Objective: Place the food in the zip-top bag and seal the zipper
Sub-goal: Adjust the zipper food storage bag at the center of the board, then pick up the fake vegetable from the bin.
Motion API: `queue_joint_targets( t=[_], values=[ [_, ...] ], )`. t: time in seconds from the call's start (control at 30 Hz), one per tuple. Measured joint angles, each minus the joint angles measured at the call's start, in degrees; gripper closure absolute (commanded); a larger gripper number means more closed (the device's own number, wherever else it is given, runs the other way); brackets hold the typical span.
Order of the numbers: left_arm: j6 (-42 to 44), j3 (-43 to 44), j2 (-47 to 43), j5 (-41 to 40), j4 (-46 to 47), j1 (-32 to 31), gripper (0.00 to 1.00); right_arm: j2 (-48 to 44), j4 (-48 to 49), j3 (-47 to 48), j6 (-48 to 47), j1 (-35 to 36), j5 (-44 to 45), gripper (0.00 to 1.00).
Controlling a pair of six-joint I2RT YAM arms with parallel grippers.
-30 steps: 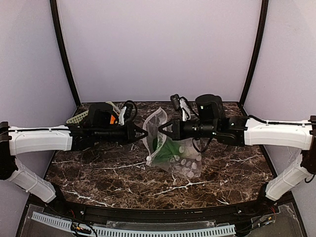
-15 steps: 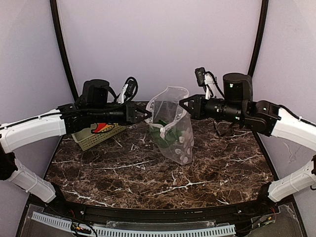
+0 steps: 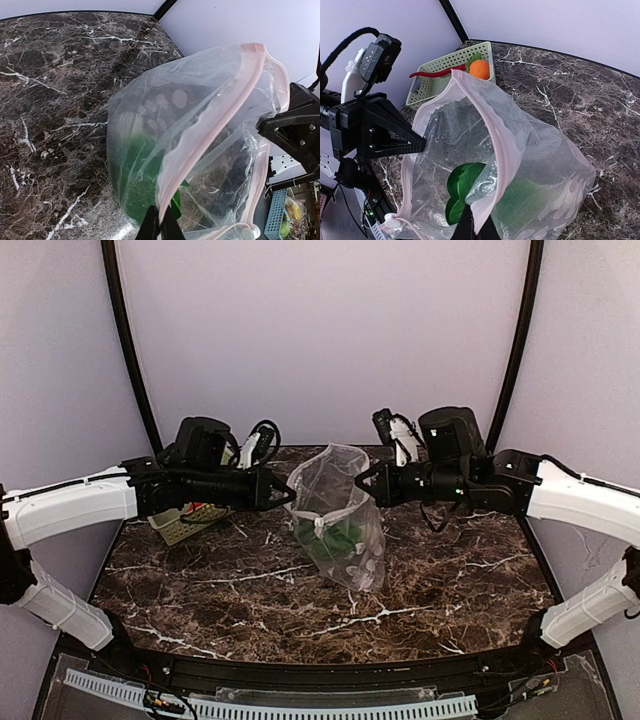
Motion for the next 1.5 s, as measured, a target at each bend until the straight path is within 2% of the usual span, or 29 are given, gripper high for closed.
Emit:
queue_joint_targets(
  t=[0.1, 0.17, 0.2, 0.23, 0.27, 0.37, 0.43, 0.6, 0.9, 1.2, 1.5],
  values=[
    [1.27, -0.74, -0.02, -2.16, -2.05, 0.0, 0.76, 0.52, 0.28, 0.0, 0.26, 0.0, -1.18, 1.0],
    [2.14, -1.18, -0.2, -3.19, -3.28, 0.0, 0.62, 0.98, 0.37, 0.0, 0.48, -0.02, -2.16, 1.0],
    [2.8, -1.22, -0.31, -3.67, -3.89, 0.0, 0.5, 1.27, 0.44, 0.0, 0.59, -0.02, -2.69, 1.0],
    [3.41, -1.22, -0.46, -3.98, -4.52, 0.0, 0.44, 1.55, 0.57, 0.0, 0.63, -0.02, -2.99, 1.0],
    [3.93, -1.14, -0.66, -4.46, -5.44, 0.0, 0.33, 1.86, 0.76, 0.0, 0.68, -0.02, -3.43, 1.0],
    [6.23, 0.28, -0.87, -5.66, -8.98, 0.37, 0.19, 2.54, 1.05, 0.0, 0.87, -0.02, -4.35, 1.0],
    [7.67, 1.6, -1.07, -6.12, -11.23, 1.33, 0.15, 2.91, 1.27, 0.0, 1.03, -0.02, -4.79, 1.0],
    [11.65, 4.15, -2.34, -6.25, -16.48, 6.36, 0.11, 3.76, 2.05, 0.0, 1.33, -0.04, -5.79, 1.0],
    [18.82, 7.93, -0.26, -4.96, -22.62, 21.49, 0.09, 4.2, 2.6, 0.0, 1.66, -0.04, -7.02, 1.0],
    [20.9, 8.55, 5.99, -4.28, -20.76, 37.38, 0.08, 4.22, 3.56, 0.0, 1.99, -0.04, -8.11, 1.0],
    [17.77, -1.46, 4.63, 1.51, -13.16, 58.36, 0.09, 4.35, 4.57, 0.0, 1.99, -0.04, -8.98, 1.0]
  ],
)
